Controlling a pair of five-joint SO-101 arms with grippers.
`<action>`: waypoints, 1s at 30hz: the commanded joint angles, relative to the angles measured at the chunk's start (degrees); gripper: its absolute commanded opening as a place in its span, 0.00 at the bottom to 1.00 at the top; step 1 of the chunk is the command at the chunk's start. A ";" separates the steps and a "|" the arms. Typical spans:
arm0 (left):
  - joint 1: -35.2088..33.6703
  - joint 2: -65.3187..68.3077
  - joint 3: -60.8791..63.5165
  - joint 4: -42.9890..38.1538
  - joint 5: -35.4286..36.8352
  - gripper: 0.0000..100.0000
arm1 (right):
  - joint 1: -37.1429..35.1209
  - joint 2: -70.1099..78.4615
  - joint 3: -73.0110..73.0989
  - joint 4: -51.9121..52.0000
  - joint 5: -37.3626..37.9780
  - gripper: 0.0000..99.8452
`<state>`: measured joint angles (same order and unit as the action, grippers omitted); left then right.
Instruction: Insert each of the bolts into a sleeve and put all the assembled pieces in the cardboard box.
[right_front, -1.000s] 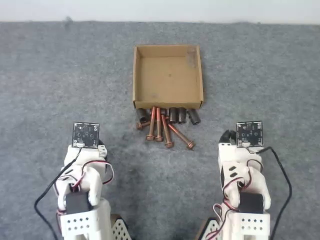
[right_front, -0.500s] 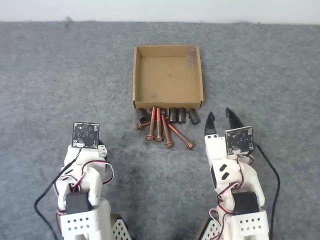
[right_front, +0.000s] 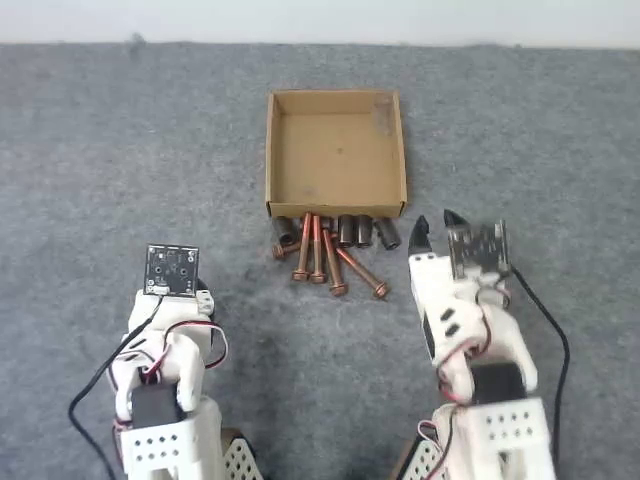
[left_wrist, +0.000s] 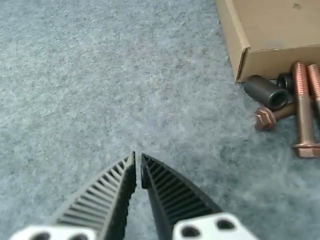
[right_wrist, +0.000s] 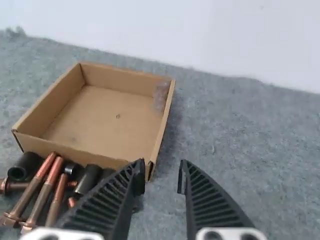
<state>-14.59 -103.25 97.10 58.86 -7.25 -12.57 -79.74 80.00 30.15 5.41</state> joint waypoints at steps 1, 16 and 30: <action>-0.09 -1.05 -0.75 0.09 -0.53 0.02 | -0.31 21.67 -14.33 -0.22 -0.44 0.10; -0.18 -1.05 -0.57 -1.14 -0.53 0.02 | -0.57 73.98 -41.67 0.57 0.00 0.10; -0.18 -1.05 -0.57 -1.93 -0.53 0.02 | -4.44 87.87 -60.13 13.93 0.09 0.10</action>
<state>-14.59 -103.25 97.10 58.51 -7.25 -16.18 7.47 24.62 43.60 5.41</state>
